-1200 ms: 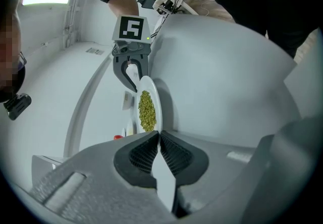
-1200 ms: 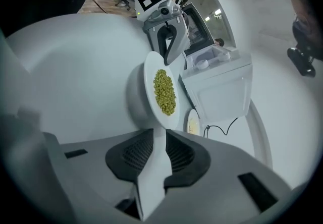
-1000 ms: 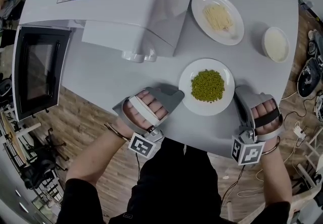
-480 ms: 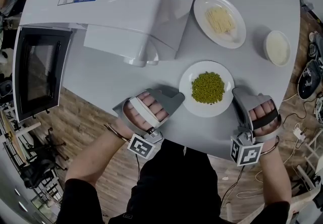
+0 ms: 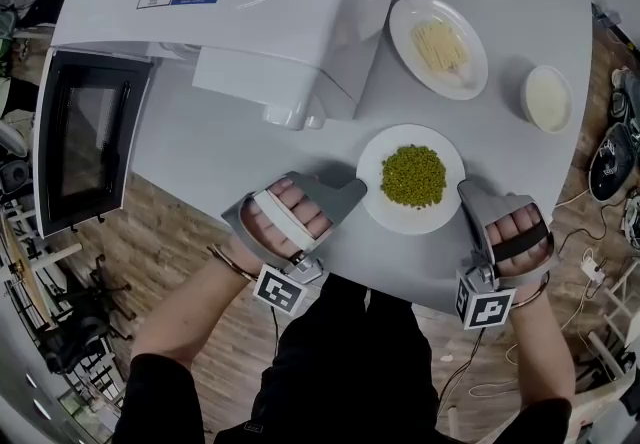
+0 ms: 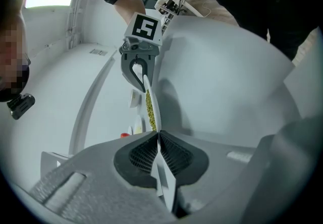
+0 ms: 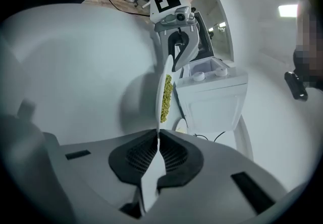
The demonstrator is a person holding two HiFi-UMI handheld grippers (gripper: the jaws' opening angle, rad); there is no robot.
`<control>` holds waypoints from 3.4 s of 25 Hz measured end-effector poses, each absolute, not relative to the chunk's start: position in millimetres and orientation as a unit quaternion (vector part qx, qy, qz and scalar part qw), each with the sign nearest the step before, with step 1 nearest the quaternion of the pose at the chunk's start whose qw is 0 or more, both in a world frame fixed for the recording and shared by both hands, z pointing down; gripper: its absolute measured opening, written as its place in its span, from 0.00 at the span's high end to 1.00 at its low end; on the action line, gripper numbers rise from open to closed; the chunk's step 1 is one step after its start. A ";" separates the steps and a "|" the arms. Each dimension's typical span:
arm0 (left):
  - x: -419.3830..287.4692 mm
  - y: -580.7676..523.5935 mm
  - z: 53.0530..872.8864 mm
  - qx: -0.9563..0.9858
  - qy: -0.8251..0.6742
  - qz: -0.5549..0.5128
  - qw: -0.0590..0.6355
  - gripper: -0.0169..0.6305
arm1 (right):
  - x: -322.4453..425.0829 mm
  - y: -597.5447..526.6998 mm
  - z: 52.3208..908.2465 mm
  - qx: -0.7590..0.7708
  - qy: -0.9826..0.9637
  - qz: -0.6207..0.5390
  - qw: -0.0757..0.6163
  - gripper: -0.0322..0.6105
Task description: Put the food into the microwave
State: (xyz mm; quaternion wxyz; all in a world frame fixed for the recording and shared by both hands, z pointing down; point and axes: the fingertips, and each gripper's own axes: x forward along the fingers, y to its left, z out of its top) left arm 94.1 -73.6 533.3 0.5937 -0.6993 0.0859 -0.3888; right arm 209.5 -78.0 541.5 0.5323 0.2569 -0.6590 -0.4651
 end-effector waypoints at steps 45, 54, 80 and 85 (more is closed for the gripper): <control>32.2 -9.2 282.9 -0.587 0.205 -0.423 0.659 0.94 | 147.8 -18.1 281.6 0.352 -0.588 -0.573 0.449 0.91; -24.9 -26.5 267.7 -0.571 0.220 -0.430 0.663 0.94 | 90.2 -34.6 267.1 0.350 -0.581 -0.587 0.443 0.91; -225.1 -139.2 314.8 -0.568 0.210 -0.429 0.670 0.94 | -112.0 -125.8 326.9 0.397 -0.538 -0.548 0.504 0.91; -222.9 -161.3 343.9 -0.570 0.225 -0.434 0.660 0.94 | -109.9 -149.8 360.2 0.399 -0.537 -0.545 0.505 0.91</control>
